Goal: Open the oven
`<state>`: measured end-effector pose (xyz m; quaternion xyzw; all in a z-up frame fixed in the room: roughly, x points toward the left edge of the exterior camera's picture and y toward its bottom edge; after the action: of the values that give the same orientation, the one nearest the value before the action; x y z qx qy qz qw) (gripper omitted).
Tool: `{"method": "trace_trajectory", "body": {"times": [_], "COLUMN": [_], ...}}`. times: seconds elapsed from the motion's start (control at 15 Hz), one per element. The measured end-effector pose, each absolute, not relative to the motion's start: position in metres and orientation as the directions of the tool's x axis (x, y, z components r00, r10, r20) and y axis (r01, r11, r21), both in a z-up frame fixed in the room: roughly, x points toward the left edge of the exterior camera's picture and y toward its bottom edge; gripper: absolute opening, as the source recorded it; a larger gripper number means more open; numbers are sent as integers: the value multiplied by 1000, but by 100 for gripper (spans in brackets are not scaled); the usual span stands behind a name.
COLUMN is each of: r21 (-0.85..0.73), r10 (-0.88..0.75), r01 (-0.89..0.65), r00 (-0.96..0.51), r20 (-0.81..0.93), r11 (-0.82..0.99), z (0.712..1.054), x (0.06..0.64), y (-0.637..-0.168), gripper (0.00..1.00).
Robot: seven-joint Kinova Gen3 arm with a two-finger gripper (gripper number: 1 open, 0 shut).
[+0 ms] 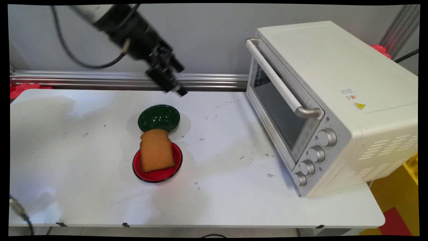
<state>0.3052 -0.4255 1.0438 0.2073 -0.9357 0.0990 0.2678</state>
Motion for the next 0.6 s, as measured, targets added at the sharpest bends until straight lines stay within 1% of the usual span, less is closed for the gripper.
{"method": "trace_trajectory", "body": {"times": [0.4, 0.6], "r21": [-79, -76], "r10": [-347, -354], "r01": [-479, -492], "r00": [-730, -717], "r20": [589, 600], "r11": [874, 867], "z": [1081, 1090], "x": [258, 243], "y": [-465, -478], "gripper": [100, 100]}}
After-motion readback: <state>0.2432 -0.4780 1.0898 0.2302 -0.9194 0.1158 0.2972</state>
